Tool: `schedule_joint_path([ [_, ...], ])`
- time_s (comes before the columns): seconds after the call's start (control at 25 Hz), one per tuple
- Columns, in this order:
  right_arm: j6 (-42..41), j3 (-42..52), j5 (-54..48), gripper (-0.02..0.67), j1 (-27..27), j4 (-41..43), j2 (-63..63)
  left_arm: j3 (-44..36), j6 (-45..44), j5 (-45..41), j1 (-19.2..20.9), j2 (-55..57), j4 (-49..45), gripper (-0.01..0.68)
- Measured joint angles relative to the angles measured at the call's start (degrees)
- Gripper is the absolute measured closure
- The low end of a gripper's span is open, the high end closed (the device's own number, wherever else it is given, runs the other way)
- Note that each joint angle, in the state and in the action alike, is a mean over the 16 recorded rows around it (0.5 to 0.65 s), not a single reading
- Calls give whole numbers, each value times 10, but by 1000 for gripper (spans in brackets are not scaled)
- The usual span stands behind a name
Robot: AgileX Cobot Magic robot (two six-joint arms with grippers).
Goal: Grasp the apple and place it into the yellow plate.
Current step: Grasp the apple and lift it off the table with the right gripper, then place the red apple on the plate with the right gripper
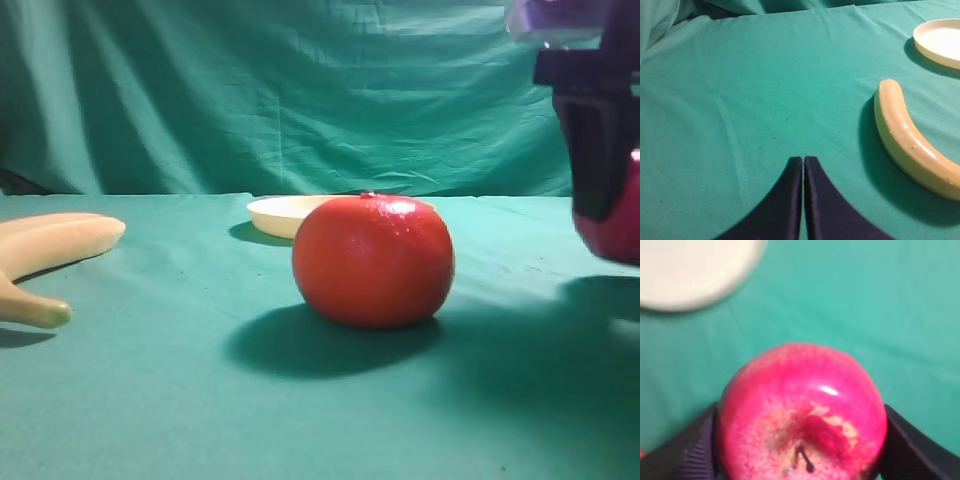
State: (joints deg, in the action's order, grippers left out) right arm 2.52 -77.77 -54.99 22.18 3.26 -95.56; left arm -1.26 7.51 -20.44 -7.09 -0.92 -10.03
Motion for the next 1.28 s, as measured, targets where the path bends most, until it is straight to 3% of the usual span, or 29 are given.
schedule_joint_path([
  [0.56, -129, -247, -7, 123, 9, -119, -175, 0, 0, 0, 0, 0, 0, 673],
  [1.08, -173, -309, 26, 123, 39, -110, -296, 0, 0, 0, 0, 0, 0, 673],
  [1.28, -173, -311, 34, 92, 41, -107, -306, 0, 0, 0, 0, 0, 0, 673],
])
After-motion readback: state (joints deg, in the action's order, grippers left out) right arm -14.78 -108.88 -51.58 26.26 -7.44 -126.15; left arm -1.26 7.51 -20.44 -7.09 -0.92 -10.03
